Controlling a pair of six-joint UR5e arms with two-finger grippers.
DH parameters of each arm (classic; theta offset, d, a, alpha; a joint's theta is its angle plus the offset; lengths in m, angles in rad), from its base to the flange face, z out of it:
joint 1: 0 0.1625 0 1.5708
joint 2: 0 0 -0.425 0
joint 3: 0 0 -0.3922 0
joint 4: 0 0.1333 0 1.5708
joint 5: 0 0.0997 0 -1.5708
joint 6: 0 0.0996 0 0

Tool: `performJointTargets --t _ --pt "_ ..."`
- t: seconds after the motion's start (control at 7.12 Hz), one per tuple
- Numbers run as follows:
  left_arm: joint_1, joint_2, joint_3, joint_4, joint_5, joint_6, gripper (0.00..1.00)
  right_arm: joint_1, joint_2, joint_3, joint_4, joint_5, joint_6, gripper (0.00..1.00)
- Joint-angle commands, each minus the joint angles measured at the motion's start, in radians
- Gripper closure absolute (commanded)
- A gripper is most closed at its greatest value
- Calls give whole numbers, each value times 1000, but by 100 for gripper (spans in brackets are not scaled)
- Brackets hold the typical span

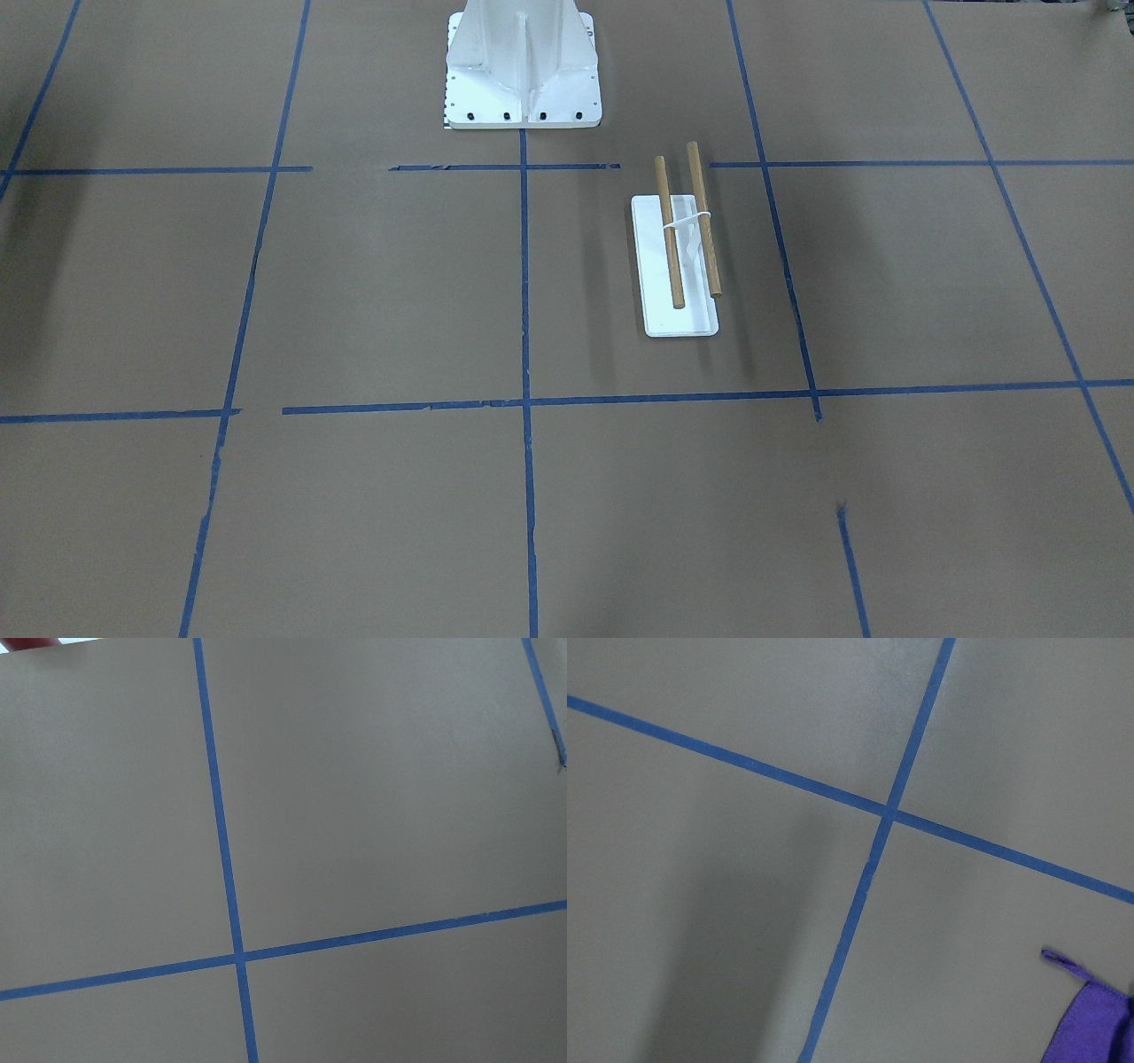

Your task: Hang towel on rack

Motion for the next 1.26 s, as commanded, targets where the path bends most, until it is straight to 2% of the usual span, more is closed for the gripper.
performJointTargets --t 0.0,0.42,0.56,0.7,0.98,1.12 --pt "32 6 64 -155 -51 5 0 -6 -27 -11 47 5 1 0" --pt "67 104 61 -365 -69 -4 0 -6 -179 -43 192 -28 23 0" --pt "69 102 58 -373 -67 -51 0 -6 -193 -80 194 -28 13 3" --pt "69 99 53 -386 -60 -94 0 -6 -187 -162 218 -28 7 8" --pt "69 101 55 -436 -61 -124 0 -3 -120 -384 394 -60 7 11" --pt "69 101 50 -446 -64 -147 0 2 -141 -394 400 -61 4 12"
